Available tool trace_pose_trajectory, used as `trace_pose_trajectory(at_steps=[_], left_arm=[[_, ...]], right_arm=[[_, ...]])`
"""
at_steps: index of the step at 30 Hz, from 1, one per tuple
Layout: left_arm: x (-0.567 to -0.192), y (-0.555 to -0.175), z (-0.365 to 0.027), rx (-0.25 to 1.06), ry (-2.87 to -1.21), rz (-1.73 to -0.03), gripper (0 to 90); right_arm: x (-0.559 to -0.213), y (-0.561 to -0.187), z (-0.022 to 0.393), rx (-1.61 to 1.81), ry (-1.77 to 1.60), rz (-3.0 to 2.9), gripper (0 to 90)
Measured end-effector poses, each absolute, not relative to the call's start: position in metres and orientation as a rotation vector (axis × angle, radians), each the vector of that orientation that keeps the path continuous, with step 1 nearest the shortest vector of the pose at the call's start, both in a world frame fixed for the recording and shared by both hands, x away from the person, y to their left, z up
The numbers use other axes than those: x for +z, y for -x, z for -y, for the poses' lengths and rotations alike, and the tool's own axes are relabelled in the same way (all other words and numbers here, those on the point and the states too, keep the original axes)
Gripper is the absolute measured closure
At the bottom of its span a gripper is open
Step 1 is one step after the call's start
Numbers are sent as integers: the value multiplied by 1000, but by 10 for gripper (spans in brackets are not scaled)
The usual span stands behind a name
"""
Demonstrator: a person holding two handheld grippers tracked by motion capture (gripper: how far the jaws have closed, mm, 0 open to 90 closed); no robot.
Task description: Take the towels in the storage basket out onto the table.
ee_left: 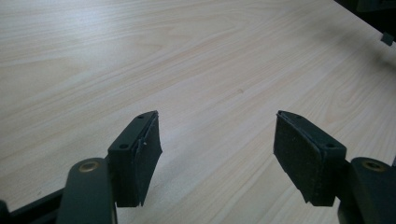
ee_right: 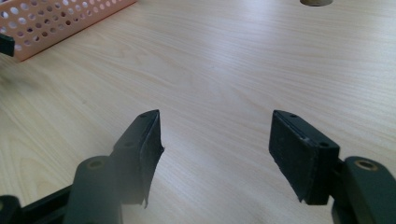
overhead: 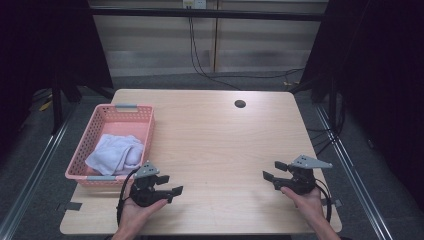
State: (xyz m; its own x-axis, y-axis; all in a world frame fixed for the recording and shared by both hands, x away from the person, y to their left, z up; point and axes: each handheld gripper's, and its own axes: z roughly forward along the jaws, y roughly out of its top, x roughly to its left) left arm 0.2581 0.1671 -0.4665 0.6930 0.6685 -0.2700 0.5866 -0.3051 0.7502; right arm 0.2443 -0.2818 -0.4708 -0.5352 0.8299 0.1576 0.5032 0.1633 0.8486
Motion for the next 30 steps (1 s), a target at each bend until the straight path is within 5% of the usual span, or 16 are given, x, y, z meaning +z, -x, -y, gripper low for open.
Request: trace_pose_trajectory(at_steps=[19, 30], left_arm=[[-445, -246, -171, 164, -2014, -905, 278], [-416, -256, -219, 279, -2013, -952, 219]], right_arm=[[-465, -234, 282, 1326, -1261, -2125, 316], [-467, -238, 280, 1344, -1266, -2170, 318]])
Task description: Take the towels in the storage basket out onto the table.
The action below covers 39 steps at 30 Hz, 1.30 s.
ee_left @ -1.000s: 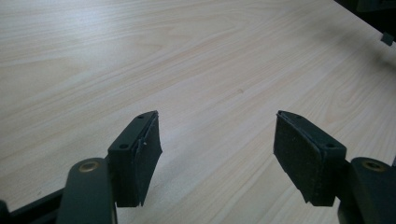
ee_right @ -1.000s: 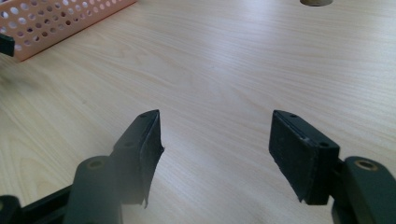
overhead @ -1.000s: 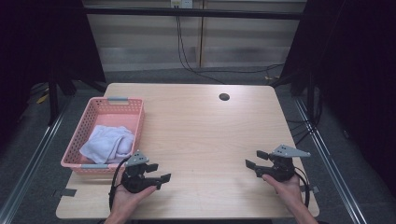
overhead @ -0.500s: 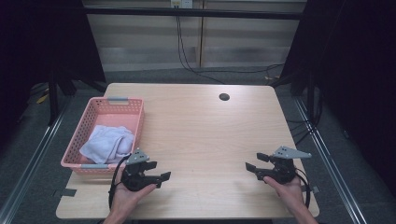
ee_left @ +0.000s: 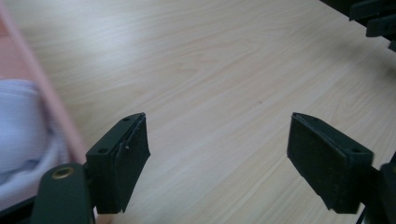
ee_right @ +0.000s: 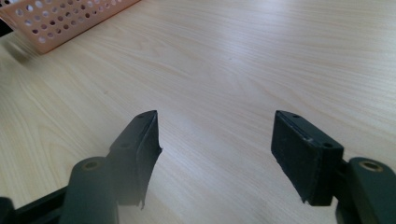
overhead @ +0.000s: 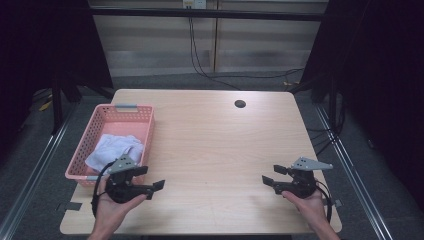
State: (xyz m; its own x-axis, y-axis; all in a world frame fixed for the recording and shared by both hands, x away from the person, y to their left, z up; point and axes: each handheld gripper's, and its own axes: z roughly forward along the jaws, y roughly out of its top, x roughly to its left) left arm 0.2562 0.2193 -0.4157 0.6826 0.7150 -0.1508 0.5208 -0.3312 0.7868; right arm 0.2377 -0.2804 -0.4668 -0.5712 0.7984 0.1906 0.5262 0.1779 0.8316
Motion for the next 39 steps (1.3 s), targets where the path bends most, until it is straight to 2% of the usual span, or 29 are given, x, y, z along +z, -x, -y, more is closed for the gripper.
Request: trace_pose_trajectory(at_steps=[3, 4, 10, 16, 24, 29, 31, 36, 39], left_arm=[[-409, -259, -232, 278, -2012, -942, 186], [-403, -262, -246, 307, -1997, -979, 216], [-390, -276, -285, 370, -1975, -1086, 224], [-389, -303, -306, 361, -2004, -1167, 212], [-392, -336, -314, 322, -2065, -1221, 206], [-397, -350, -313, 307, -2113, -1195, 222], [-401, -356, -312, 294, -2149, -1185, 194], [-410, -366, -303, 189, -2194, -1175, 185], [-416, -370, -300, 179, -2263, -1181, 169]], right_arm=[[-466, -239, 280, 1349, -1270, -2159, 314], [-466, -240, 280, 1346, -1281, -2152, 298], [-467, -241, 279, 1323, -1275, -2152, 248], [-468, -242, 277, 1326, -1271, -2166, 234], [-469, -243, 273, 1321, -1267, -2175, 235], [-470, -244, 271, 1326, -1256, -2191, 229], [-471, -244, 270, 1321, -1262, -2192, 234], [-471, -244, 270, 1337, -1252, -2205, 238], [-471, -245, 270, 1340, -1248, -2210, 236]])
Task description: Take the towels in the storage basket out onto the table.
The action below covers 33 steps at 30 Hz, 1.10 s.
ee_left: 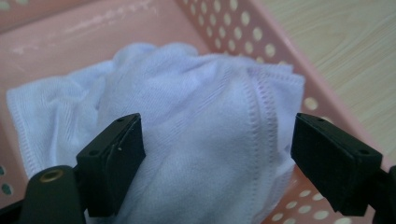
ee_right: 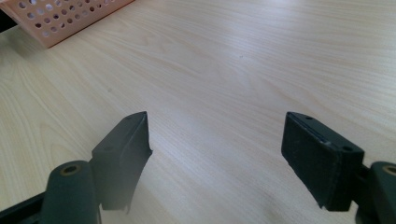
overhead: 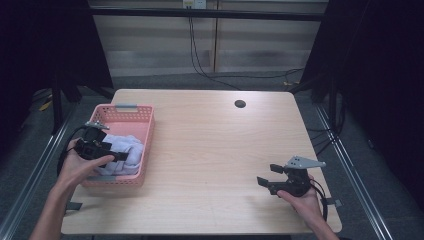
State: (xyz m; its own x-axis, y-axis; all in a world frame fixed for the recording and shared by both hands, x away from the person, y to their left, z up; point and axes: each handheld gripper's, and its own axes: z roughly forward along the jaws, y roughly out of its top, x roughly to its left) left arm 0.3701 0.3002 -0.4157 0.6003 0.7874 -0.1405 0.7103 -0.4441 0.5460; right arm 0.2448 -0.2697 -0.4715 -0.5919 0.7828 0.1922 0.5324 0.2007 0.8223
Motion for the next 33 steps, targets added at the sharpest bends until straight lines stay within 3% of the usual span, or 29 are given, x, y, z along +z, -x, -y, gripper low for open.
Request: trace_pose_trajectory(at_steps=[8, 10, 14, 18, 23, 33], left_arm=[[-418, -377, -298, 229, -2336, -1200, 195], [-414, -378, -302, 236, -2304, -1229, 147], [-422, -383, -306, 199, -2319, -1263, 147], [-437, -390, -301, 148, -2364, -1306, 15], [-442, -400, -296, 76, -2394, -1359, 0], [-456, -409, -288, 71, -2446, -1421, 0]], right_arm=[[-472, -244, 268, 1341, -1239, -2231, 241], [-472, -244, 268, 1345, -1232, -2235, 242], [-472, -245, 269, 1344, -1234, -2236, 242], [-472, -245, 267, 1341, -1231, -2251, 242], [-474, -246, 266, 1341, -1215, -2270, 242], [-473, -246, 266, 1327, -1214, -2278, 270]])
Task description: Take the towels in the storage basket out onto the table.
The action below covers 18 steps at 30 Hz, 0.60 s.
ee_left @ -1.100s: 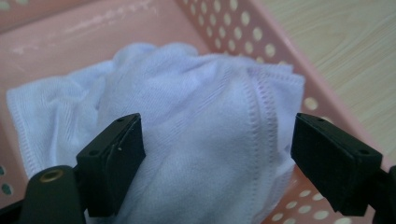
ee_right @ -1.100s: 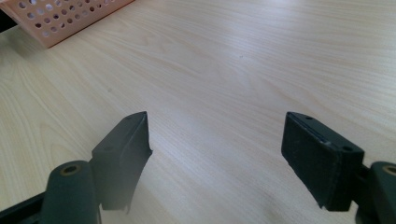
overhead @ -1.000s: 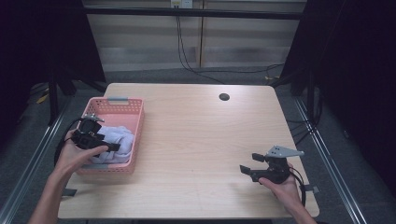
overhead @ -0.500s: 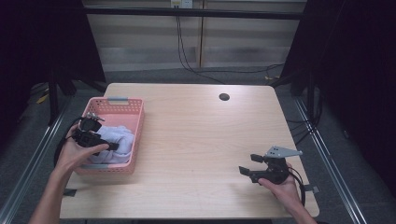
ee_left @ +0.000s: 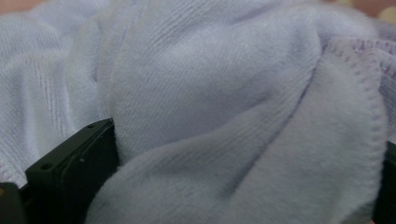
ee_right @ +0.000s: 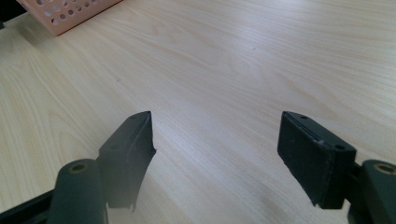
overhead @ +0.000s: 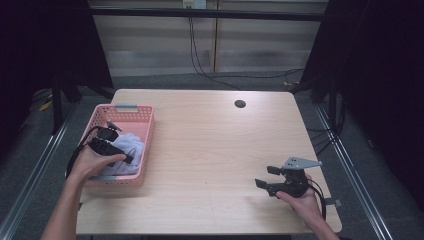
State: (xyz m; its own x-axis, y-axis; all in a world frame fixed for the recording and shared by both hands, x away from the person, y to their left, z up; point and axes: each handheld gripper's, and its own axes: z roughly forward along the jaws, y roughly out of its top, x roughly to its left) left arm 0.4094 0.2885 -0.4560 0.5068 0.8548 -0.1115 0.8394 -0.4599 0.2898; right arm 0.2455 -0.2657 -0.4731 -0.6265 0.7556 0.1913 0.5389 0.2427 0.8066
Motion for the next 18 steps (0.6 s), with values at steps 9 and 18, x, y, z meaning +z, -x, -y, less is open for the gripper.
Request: trace_pose_trajectory(at_steps=[9, 18], left_arm=[[-463, -415, -274, 110, -2562, -1443, 74], [-459, -417, -276, 110, -2507, -1511, 221]], right_arm=[[-473, -244, 266, 1321, -1197, -2285, 271], [-472, -244, 267, 1322, -1185, -2295, 275]])
